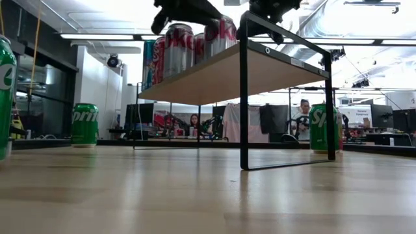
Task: Place canned beverage on shelf
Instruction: Put the silver soda can on the shelf aligned with the other silver soda cans
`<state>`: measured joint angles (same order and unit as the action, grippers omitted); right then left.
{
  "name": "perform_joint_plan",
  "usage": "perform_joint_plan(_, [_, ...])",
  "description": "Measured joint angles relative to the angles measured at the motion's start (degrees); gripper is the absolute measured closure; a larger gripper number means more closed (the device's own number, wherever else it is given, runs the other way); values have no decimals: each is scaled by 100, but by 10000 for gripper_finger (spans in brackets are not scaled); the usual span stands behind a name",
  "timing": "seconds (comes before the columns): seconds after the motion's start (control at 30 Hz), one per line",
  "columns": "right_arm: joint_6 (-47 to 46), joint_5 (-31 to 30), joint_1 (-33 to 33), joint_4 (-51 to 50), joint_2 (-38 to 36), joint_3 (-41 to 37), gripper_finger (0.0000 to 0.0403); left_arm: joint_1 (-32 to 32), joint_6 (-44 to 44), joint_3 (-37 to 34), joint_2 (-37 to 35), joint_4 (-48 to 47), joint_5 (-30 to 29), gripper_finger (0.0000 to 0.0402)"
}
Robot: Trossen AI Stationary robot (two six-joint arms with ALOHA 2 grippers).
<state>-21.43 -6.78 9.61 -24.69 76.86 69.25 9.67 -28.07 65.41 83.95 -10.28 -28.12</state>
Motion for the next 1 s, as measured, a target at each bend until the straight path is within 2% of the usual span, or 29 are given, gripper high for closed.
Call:
perform_joint_plan(0.37, [-105,369,-66,412,198,0,403,0,-182,-1,379,465,-207,401])
perform_joint_plan(1.0, [-418,288,-483,89,197,4,403,13,-25,0,314,-102,-200,401])
